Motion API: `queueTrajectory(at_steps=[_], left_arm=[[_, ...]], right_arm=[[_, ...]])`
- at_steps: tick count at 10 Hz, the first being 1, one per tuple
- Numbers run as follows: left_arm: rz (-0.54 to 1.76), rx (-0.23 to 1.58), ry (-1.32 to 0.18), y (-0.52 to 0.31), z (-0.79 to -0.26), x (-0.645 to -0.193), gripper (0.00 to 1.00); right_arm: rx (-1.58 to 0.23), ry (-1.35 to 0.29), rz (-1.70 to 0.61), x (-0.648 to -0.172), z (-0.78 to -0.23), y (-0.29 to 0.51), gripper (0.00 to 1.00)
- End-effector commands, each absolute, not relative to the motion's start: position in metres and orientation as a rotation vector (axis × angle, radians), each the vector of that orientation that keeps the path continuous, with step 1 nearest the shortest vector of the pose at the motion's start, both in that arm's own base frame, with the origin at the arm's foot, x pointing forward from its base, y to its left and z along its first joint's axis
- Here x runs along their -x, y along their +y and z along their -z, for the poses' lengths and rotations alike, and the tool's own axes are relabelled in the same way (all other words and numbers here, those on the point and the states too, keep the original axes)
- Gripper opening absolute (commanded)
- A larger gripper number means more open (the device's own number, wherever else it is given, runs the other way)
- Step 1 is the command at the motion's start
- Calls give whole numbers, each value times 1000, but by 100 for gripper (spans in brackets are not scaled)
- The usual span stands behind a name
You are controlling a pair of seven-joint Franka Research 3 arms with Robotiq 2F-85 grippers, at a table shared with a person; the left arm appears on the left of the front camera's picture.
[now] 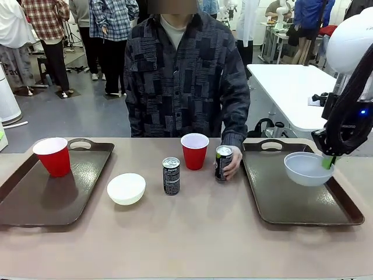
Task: Prepare tableware on both trays.
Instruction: Pick up a Picnic Bowl from the table and place it on a Handle tray.
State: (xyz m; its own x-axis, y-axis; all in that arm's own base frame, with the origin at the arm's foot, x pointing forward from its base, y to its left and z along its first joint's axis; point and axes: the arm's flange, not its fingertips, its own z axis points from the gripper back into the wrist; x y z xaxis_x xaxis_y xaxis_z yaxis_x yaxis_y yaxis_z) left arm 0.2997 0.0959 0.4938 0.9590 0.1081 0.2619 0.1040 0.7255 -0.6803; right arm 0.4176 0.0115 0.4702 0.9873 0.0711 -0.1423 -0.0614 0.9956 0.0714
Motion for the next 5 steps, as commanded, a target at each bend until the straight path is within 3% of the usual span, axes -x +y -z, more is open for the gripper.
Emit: queueTrajectory(at_steps=[1,3,4,5], left_arm=[[6,774,-312,96,-492,-299,100],[6,774,-312,96,-492,-299,100],[6,774,-312,96,-492,-299,100],[6,774,-312,96,-492,-299,100]], right_arm=[[-46,68,-77,-436,-451,7,4],[-41,25,-79,-443,-433,5,4],[-38,88,-79,-433,-432,8,4],[-71,242,-210,-362,-463,32,4]])
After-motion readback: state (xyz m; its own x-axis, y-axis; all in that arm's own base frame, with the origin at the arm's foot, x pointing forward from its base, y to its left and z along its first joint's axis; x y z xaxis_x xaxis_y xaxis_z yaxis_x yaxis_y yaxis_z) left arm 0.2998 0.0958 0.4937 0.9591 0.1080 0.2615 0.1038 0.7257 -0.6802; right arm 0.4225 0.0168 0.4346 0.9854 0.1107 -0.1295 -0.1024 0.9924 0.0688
